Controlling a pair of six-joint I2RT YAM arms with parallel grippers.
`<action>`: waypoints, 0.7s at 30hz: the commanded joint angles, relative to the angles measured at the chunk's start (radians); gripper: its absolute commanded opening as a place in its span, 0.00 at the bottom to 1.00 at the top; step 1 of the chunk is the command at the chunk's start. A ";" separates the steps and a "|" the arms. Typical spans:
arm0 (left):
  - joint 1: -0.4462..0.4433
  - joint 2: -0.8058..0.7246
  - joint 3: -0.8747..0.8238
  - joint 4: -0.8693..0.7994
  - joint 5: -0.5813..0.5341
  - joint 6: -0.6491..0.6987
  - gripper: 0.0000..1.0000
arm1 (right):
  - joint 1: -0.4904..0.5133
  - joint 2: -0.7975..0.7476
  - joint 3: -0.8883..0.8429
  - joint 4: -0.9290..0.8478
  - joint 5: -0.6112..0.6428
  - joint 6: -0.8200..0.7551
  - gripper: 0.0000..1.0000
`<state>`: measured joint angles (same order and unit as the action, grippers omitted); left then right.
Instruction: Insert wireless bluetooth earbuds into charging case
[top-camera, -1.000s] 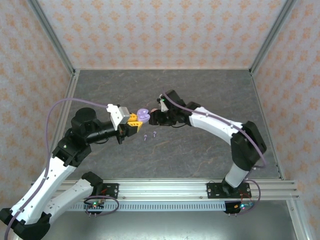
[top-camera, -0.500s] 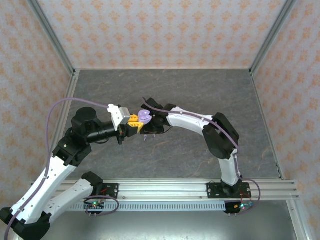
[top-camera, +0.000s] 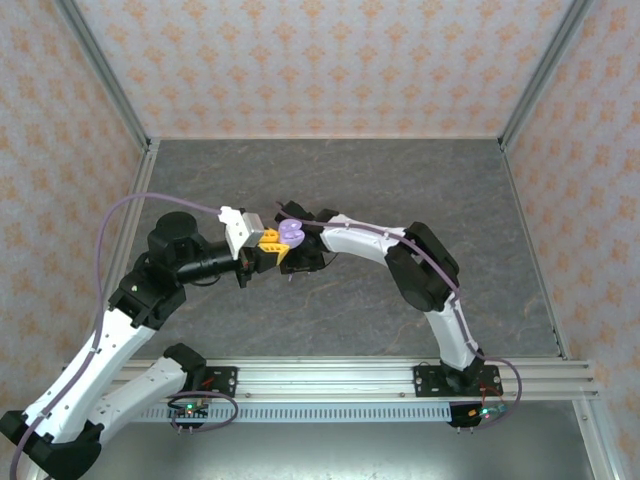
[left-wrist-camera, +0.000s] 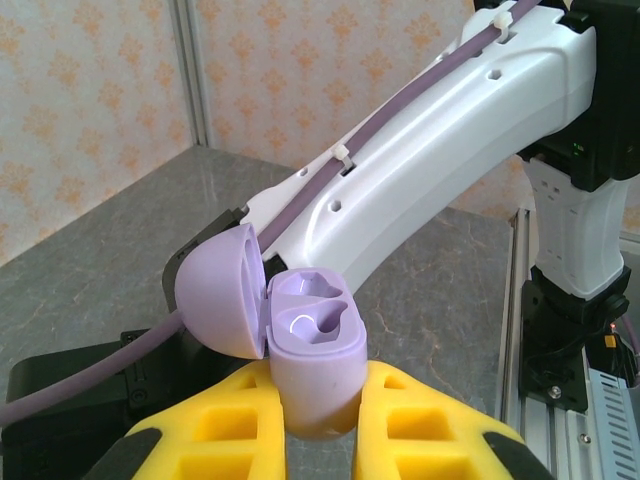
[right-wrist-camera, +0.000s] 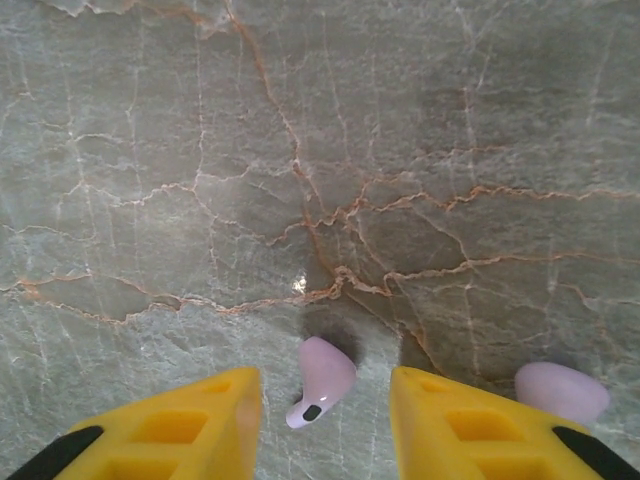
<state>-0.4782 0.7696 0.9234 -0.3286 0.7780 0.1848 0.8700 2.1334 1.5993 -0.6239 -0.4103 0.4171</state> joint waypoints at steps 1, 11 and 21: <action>-0.010 -0.003 0.039 0.025 0.017 0.001 0.15 | 0.011 0.015 0.032 -0.034 0.020 -0.008 0.37; -0.010 0.001 0.039 0.019 0.019 0.001 0.15 | 0.013 0.060 0.054 -0.048 0.018 -0.018 0.28; -0.010 -0.006 0.039 0.008 0.015 -0.001 0.15 | 0.014 0.053 0.055 -0.072 0.029 -0.047 0.20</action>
<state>-0.4782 0.7731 0.9306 -0.3286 0.7776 0.1844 0.8761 2.1761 1.6386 -0.6506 -0.4019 0.3889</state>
